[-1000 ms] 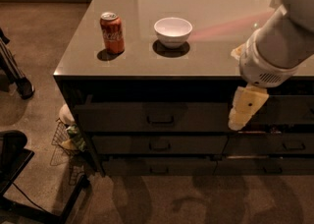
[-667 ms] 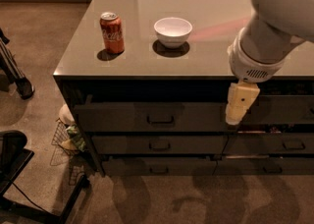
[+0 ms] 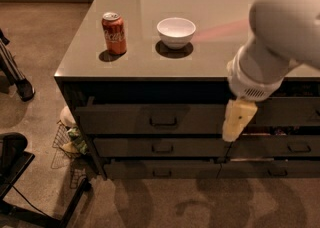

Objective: Open top drawer

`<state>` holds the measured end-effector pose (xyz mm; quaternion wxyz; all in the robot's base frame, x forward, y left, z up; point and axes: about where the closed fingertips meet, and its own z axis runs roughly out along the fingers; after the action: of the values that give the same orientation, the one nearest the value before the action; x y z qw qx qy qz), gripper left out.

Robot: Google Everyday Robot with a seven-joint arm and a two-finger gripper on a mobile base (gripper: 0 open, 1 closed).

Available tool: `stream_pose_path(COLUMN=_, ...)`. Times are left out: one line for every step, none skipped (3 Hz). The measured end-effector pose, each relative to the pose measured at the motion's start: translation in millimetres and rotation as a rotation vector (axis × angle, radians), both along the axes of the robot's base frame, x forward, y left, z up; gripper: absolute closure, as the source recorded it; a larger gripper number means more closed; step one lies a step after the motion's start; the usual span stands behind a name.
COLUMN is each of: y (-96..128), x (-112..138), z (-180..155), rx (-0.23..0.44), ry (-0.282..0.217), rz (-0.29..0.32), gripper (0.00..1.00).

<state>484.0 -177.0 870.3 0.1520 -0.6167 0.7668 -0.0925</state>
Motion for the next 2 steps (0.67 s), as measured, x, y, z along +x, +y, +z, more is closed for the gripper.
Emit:
stream_pose_path(y=29.1, x=-6.1, z=-47.6, rx=0.093, ry=0.020, rz=0.005, gripper=0.00)
stream_pose_path(y=52.1, x=7.1, z=-88.0, rx=0.128, ry=0.034, rz=0.023, gripper=0.00)
